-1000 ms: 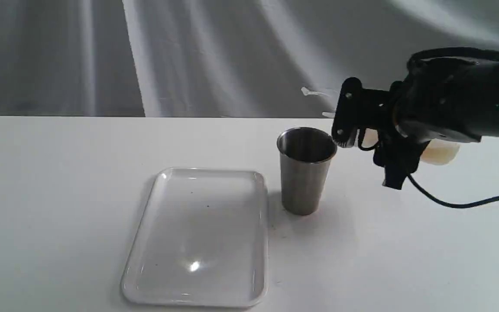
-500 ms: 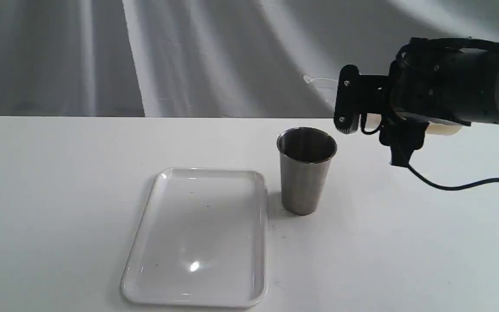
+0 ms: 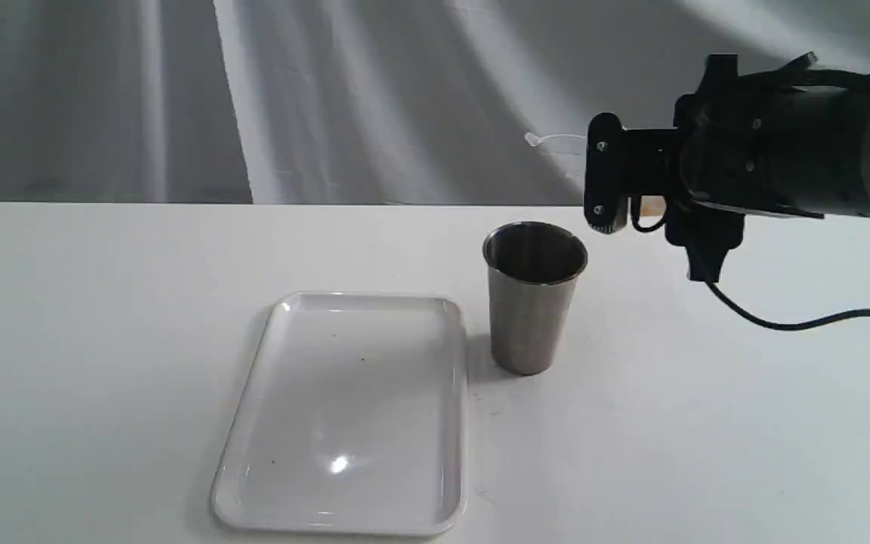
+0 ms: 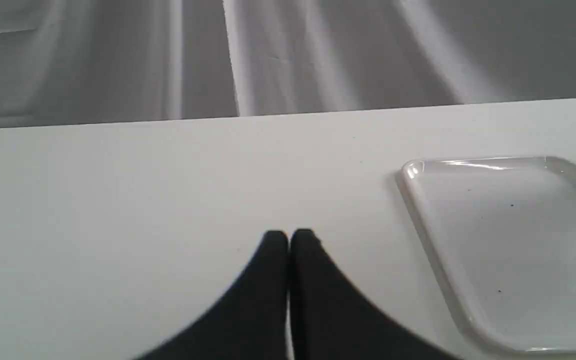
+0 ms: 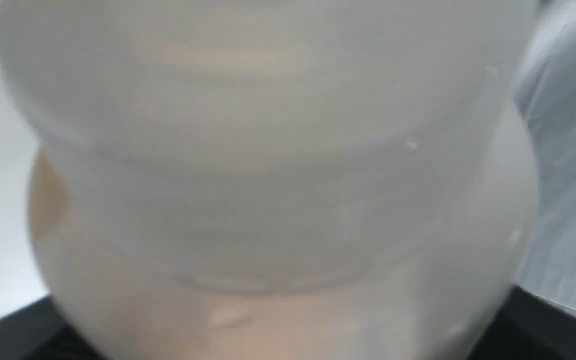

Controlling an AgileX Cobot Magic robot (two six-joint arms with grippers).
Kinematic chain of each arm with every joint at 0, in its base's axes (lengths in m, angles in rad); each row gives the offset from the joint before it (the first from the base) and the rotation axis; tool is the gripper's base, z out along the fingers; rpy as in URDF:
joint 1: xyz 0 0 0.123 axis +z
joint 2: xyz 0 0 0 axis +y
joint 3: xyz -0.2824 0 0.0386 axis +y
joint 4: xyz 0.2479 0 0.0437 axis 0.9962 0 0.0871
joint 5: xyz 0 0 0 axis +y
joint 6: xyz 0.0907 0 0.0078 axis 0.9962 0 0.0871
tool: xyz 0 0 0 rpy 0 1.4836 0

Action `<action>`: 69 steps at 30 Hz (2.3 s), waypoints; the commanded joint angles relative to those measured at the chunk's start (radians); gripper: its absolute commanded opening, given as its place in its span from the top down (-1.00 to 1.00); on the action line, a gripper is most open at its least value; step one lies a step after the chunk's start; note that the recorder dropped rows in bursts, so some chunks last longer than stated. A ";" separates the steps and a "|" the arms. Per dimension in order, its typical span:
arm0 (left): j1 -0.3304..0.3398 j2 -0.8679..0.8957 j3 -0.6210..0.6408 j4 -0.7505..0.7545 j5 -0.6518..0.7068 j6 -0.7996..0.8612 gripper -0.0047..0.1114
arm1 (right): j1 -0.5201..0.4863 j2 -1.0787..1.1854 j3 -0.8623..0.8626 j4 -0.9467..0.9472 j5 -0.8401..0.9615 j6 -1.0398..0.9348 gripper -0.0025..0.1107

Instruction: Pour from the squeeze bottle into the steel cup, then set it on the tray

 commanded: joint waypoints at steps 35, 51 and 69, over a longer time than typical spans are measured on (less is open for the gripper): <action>0.002 -0.003 0.004 -0.001 -0.008 -0.004 0.92 | 0.052 -0.011 -0.009 -0.223 0.015 -0.151 0.92; 0.002 -0.003 0.004 -0.001 -0.008 -0.006 0.92 | 0.052 -0.011 -0.009 -0.342 0.046 -0.158 0.92; 0.002 -0.003 0.004 -0.001 -0.008 -0.006 0.92 | 0.052 -0.011 -0.009 -0.429 0.052 -0.184 0.92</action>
